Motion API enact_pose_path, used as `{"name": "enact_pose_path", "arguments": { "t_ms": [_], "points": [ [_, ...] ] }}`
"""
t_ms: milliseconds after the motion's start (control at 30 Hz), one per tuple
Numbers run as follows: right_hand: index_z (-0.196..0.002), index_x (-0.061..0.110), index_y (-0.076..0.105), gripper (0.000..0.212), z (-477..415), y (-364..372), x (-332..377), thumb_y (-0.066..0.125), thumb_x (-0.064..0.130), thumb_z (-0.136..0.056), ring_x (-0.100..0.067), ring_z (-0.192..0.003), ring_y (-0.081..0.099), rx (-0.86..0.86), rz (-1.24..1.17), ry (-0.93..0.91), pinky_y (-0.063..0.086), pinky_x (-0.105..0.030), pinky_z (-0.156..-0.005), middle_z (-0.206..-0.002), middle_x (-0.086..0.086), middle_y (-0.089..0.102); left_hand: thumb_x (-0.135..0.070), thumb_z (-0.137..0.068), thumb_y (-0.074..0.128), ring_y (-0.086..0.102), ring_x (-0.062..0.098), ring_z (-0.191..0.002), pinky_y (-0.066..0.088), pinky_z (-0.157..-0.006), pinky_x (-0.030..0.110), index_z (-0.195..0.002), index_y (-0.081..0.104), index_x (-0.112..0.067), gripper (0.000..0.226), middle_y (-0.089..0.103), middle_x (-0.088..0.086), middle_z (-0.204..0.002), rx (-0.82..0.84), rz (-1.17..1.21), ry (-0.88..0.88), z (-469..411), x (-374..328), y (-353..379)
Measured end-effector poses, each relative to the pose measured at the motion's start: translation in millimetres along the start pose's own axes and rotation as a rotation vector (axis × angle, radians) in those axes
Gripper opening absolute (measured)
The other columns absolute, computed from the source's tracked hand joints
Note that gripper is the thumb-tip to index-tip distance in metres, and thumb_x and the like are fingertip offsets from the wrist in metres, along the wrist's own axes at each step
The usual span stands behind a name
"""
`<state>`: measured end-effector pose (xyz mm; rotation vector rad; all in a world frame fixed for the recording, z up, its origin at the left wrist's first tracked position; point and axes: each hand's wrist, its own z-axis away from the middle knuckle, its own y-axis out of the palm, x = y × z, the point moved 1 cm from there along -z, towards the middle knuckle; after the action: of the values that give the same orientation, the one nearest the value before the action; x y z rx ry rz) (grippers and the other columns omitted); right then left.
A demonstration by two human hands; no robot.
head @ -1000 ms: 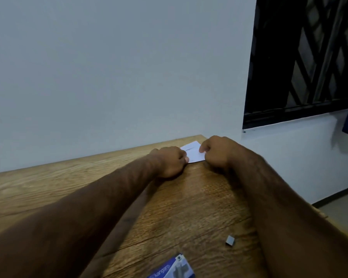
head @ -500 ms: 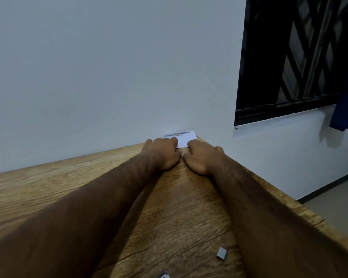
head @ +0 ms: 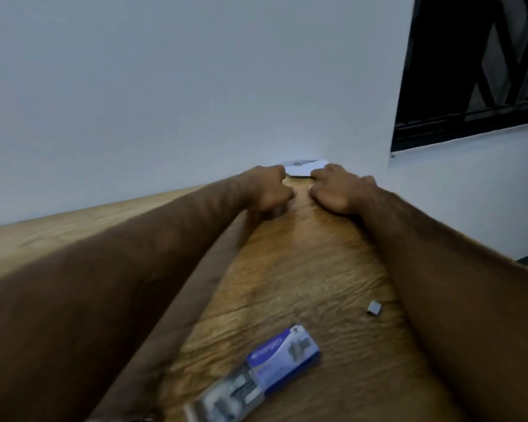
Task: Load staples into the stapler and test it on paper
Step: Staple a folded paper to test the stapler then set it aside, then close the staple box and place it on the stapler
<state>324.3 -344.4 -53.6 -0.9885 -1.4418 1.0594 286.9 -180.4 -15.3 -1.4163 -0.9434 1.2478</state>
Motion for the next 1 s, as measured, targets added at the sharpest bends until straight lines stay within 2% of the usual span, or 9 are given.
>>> {"name": "enact_pose_path", "arguments": {
  "t_ms": [67,233,333,433,500,633,700,833,1000],
  "points": [
    [-0.148,0.031,0.040,0.056,0,-2,2,0.040,0.039,-0.093,-0.029,-0.147,0.035,0.014,-0.044,-0.017,0.027,-0.057,-0.117,-0.165,-0.005,0.028,-0.040,-0.099,0.055,0.058,0.021,-0.106,0.048,-0.102,0.037,-0.139,0.056,-0.018,0.046,0.065,0.006,-0.132,0.033,0.049,0.002,26,10,-8],
    [-0.157,0.030,0.033,0.071,10,-8,7,0.057,0.030,-0.090,-0.033,-0.148,0.035,0.032,-0.107,-0.012,0.037,-0.042,-0.112,-0.168,-0.007,0.020,-0.039,-0.100,0.056,0.059,0.018,-0.117,0.044,-0.108,0.040,-0.127,0.068,-0.019,0.036,0.067,0.000,-0.127,0.036,0.144,0.004,91,32,-16],
    [-0.150,0.030,0.043,0.060,23,-9,17,0.059,0.029,-0.092,-0.035,-0.133,0.050,0.069,-0.088,-0.048,0.043,-0.036,-0.088,-0.159,-0.009,0.034,-0.040,-0.099,0.057,0.062,0.019,-0.114,0.046,-0.107,0.040,-0.118,0.073,-0.018,0.033,0.071,0.001,-0.121,0.040,0.151,0.008,126,39,-16],
    [-0.141,0.022,0.054,0.043,42,-9,29,0.052,0.030,-0.099,-0.033,-0.130,0.049,0.099,-0.031,-0.084,0.043,-0.037,-0.095,-0.147,-0.014,0.051,-0.044,-0.101,0.054,0.063,0.019,-0.111,0.047,-0.107,0.044,-0.109,0.074,-0.016,0.035,0.072,0.002,-0.114,0.088,0.145,0.019,158,43,-18],
    [-0.137,0.022,0.056,0.039,61,-14,33,0.052,0.031,-0.100,-0.029,-0.117,0.056,0.123,-0.038,-0.093,0.046,-0.034,-0.087,-0.133,-0.011,0.062,-0.046,-0.102,0.052,0.063,0.020,-0.110,0.046,-0.107,0.046,-0.104,0.073,-0.016,0.037,0.071,0.002,-0.112,0.099,0.142,0.035,177,45,-21],
    [-0.141,0.024,0.054,0.045,107,-26,31,0.059,0.033,-0.097,-0.023,-0.106,0.055,0.114,-0.005,-0.129,0.043,-0.030,-0.086,-0.138,-0.007,0.061,-0.049,-0.102,0.049,0.066,0.023,-0.106,0.049,-0.104,0.045,-0.108,0.073,-0.013,0.043,0.073,0.005,-0.108,0.120,0.135,0.079,213,49,-23],
    [-0.139,0.023,0.056,0.043,132,-29,25,0.061,0.030,-0.097,-0.022,-0.111,0.057,0.097,-0.020,-0.177,0.041,-0.030,-0.089,-0.137,-0.006,0.062,-0.052,-0.100,0.050,0.069,0.021,-0.097,0.052,-0.099,0.043,-0.105,0.073,-0.014,0.045,0.075,0.003,-0.099,0.130,0.157,0.104,230,48,-21],
    [-0.125,0.022,0.067,0.025,176,-40,5,0.058,0.020,-0.101,-0.017,-0.097,0.064,0.128,-0.246,-0.205,0.047,-0.030,-0.077,-0.115,-0.002,0.071,-0.065,-0.090,0.057,0.070,0.009,-0.092,0.056,-0.090,0.035,-0.107,0.074,-0.029,0.043,0.076,-0.008,-0.097,0.142,0.153,0.170,265,48,-15],
    [-0.117,0.035,0.072,0.021,211,-51,-13,0.065,0.031,-0.097,-0.008,-0.111,0.064,0.171,-0.328,-0.219,0.047,-0.033,-0.097,-0.117,0.013,0.072,-0.068,-0.082,0.065,0.063,0.000,-0.094,0.055,-0.087,0.030,-0.121,0.067,-0.034,0.052,0.067,-0.017,-0.104,0.030,0.060,0.237,290,48,-4]
  ]
}}
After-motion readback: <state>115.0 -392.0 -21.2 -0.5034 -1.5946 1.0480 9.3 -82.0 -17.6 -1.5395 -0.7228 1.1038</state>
